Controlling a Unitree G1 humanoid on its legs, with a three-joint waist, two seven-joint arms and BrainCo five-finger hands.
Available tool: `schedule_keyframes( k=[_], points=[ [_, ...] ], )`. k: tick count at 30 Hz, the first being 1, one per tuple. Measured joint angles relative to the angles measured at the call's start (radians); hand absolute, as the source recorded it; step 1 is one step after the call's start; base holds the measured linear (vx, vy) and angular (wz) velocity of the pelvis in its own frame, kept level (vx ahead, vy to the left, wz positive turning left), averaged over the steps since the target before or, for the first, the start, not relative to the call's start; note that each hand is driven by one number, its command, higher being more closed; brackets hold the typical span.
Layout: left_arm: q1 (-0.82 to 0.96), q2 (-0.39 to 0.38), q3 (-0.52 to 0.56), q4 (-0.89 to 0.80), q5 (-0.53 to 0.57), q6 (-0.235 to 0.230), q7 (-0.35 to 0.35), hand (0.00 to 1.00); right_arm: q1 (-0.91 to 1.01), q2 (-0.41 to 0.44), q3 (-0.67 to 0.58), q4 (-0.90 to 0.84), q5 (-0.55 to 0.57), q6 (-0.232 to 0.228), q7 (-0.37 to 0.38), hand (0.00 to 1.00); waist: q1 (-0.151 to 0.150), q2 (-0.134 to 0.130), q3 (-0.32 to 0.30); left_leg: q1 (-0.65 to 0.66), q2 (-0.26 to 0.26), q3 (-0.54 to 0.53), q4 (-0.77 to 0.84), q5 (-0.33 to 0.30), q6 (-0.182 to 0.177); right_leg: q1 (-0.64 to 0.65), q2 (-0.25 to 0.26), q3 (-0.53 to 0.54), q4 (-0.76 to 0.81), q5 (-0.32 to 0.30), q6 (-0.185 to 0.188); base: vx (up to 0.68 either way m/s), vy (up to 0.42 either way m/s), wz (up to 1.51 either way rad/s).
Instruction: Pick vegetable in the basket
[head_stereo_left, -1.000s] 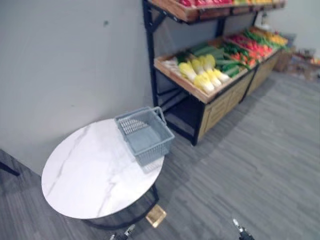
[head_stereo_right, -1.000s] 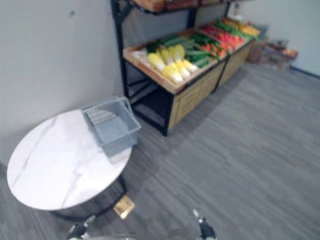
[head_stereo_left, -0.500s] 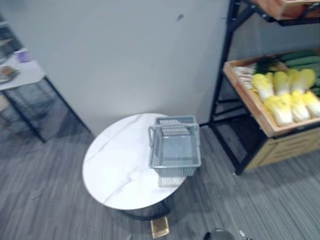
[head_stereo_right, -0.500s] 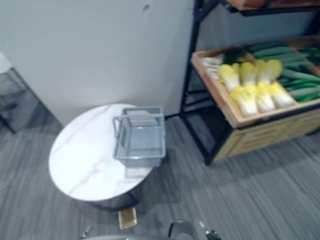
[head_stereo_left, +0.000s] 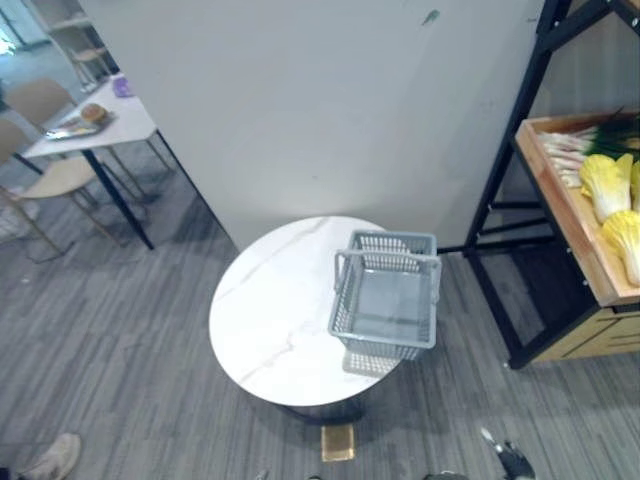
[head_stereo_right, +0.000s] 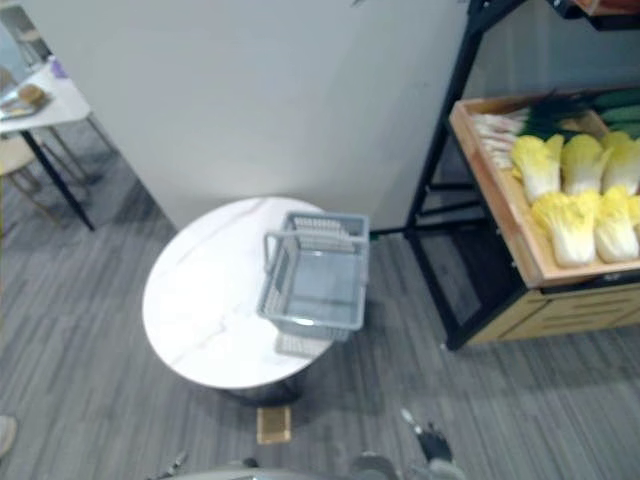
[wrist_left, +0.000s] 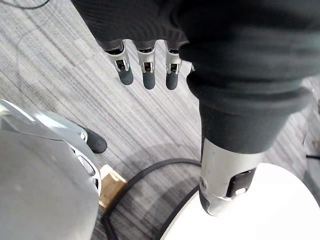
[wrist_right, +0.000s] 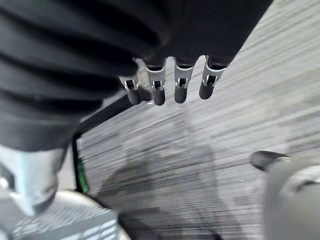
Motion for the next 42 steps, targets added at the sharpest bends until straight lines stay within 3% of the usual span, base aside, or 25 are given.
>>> schedule_keyframes(
  k=[2, 6, 10, 14, 19, 27, 35, 42],
  points=[
    [-0.02, 0.028, -0.091, -0.005, 0.033, -0.001, 0.0, 0.0, -0.035, -0.043, 0.032, -0.164, -0.055, 0.0, 0.001, 0.0, -0.003, -0.012, 0.02, -0.009, -0.02, -0.003, -0.034, -0.02, 0.029, -0.014, 0.002, 0.007, -0.055, 0.055, 0.019, -0.05, 0.225, -0.05],
    [-0.02, 0.066, -0.18, -0.022, 0.074, 0.0, -0.003, 0.0, -0.098, -0.17, 0.034, -0.434, -0.194, 0.0, -0.006, 0.0, -0.001, -0.019, 0.031, -0.021, -0.067, 0.001, -0.047, -0.037, 0.053, -0.028, -0.022, 0.087, -0.096, 0.098, 0.046, -0.09, 0.186, -0.02],
    [-0.015, 0.088, -0.197, -0.022, 0.078, 0.009, -0.004, 0.0, -0.188, -0.264, 0.053, -0.674, -0.337, -0.005, -0.042, 0.0, -0.001, -0.01, 0.049, -0.07, -0.083, 0.013, -0.049, -0.034, 0.065, -0.083, -0.029, 0.141, -0.113, 0.115, 0.063, -0.1, 0.069, -0.12],
    [-0.01, 0.096, -0.188, -0.02, 0.108, 0.017, -0.007, 0.0, -0.255, -0.286, 0.11, -0.774, -0.469, -0.004, -0.069, 0.0, 0.003, -0.021, 0.068, -0.087, -0.084, 0.023, -0.065, -0.024, 0.073, -0.099, -0.021, 0.157, -0.141, 0.144, 0.063, -0.02, 0.025, -0.08],
    [-0.03, 0.097, -0.176, -0.027, 0.116, 0.018, -0.008, 0.0, -0.435, -0.287, 0.287, -0.759, -0.485, 0.001, -0.064, 0.0, 0.012, -0.024, 0.105, -0.11, -0.084, 0.023, -0.074, -0.009, 0.087, -0.123, -0.016, 0.165, -0.153, 0.167, 0.054, 0.04, 0.006, -0.03],
    [-0.082, 0.094, -0.17, -0.059, 0.11, 0.016, -0.007, 0.0, -0.924, -0.324, 0.49, -0.473, -0.513, 0.011, -0.027, 0.0, 0.076, -0.019, 0.191, -0.142, -0.086, -0.011, -0.073, 0.006, 0.087, -0.132, -0.01, 0.171, -0.163, 0.171, 0.048, 0.03, 0.001, 0.13],
    [-0.1, 0.095, -0.166, -0.062, 0.094, 0.015, 0.0, 0.0, -1.135, -0.307, 0.49, -0.207, -0.514, 0.054, -0.027, 0.0, 0.088, -0.007, 0.25, -0.164, -0.09, -0.018, -0.073, 0.008, 0.089, -0.151, -0.012, 0.192, -0.164, 0.172, 0.048, 0.02, 0.006, 0.03],
    [-0.124, 0.095, -0.168, -0.083, 0.057, 0.008, 0.015, 0.0, -1.221, -0.31, 0.412, -0.05, -0.514, 0.084, -0.04, 0.0, 0.084, 0.008, 0.288, -0.181, -0.089, -0.016, -0.073, 0.009, 0.088, -0.168, -0.01, 0.196, -0.166, 0.173, 0.05, 0.03, -0.001, 0.0]
  ],
)
